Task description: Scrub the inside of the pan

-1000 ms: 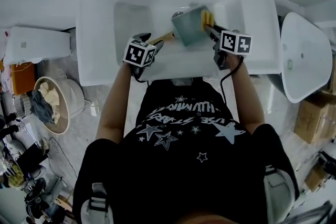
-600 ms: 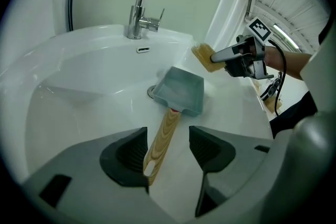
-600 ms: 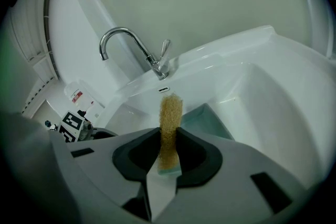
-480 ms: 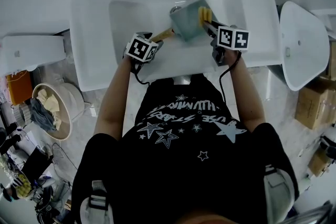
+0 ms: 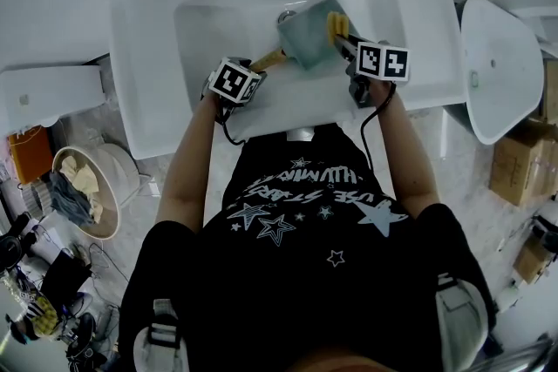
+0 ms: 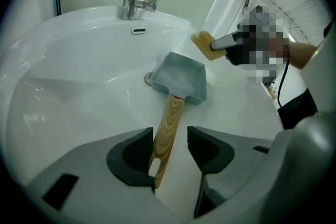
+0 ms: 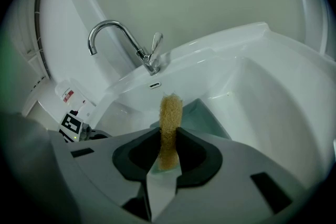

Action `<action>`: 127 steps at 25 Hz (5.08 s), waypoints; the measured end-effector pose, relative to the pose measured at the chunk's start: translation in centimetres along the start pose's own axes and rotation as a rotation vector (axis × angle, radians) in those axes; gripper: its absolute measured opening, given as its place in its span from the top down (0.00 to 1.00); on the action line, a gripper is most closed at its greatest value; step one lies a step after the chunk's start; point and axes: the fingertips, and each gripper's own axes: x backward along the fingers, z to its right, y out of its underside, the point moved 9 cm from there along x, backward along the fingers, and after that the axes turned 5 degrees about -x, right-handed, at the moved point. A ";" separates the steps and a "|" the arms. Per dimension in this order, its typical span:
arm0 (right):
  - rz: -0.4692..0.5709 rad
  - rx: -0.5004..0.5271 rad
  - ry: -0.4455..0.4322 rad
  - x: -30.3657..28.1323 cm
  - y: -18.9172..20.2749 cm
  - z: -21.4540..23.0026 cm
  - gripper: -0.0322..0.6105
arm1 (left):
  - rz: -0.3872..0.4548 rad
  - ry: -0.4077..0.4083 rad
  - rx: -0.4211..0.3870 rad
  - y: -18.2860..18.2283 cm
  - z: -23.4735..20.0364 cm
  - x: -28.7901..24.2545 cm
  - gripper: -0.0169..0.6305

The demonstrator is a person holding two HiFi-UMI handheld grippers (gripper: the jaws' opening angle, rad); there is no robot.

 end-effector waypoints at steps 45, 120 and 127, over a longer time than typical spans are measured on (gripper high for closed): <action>-0.291 0.129 0.390 -11.9 -2.3 3.3 0.81 | -0.044 -0.017 -0.027 -0.1 -0.6 -0.8 0.75; -0.367 0.314 0.340 -10.0 -1.0 4.5 0.81 | -0.049 -0.066 -0.022 -0.1 0.0 -0.6 0.76; -0.378 0.286 0.278 -10.3 0.1 3.3 0.81 | -0.052 -0.060 -0.021 -0.1 0.2 -0.5 0.76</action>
